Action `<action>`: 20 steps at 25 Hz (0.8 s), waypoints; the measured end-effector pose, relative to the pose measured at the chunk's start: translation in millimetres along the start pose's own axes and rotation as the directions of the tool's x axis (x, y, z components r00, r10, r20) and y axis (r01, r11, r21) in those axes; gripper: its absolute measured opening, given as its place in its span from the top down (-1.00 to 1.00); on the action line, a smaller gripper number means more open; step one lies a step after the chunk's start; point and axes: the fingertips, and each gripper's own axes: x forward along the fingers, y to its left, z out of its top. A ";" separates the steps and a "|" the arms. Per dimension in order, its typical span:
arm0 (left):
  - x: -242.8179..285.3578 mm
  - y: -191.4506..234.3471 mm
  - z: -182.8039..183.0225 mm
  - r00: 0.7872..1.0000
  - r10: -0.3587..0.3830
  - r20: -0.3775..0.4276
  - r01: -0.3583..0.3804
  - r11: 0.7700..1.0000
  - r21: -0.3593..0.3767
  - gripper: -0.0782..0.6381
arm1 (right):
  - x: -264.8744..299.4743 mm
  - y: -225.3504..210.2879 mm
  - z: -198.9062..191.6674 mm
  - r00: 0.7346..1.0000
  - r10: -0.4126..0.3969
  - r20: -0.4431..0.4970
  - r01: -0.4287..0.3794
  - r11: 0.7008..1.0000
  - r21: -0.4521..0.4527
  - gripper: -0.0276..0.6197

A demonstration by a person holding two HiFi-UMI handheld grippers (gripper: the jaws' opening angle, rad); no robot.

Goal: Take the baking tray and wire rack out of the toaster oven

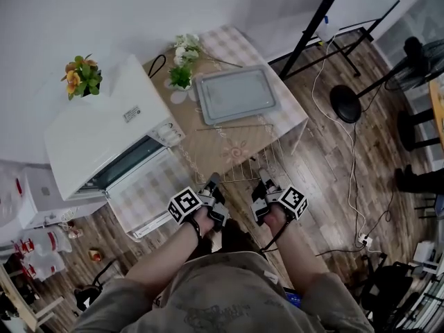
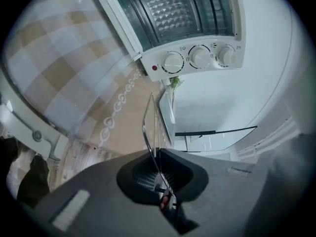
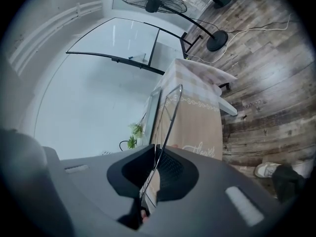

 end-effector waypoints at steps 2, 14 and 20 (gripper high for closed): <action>1.6 4.8 -1.8 1.000 0.006 -0.006 -0.006 1.000 0.006 0.77 | 0.4 -4.2 0.5 1.000 -0.002 -0.001 0.002 1.000 0.000 0.81; 23.6 26.3 9.8 0.989 0.138 -0.053 -0.137 0.990 0.005 0.64 | 38.7 -20.6 10.1 0.997 -0.073 -0.012 0.073 0.997 -0.013 0.72; 30.2 37.8 -2.6 0.983 0.152 -0.100 -0.157 0.987 -0.044 0.54 | 57.7 -32.0 23.8 0.994 -0.110 0.000 0.110 0.994 -0.014 0.66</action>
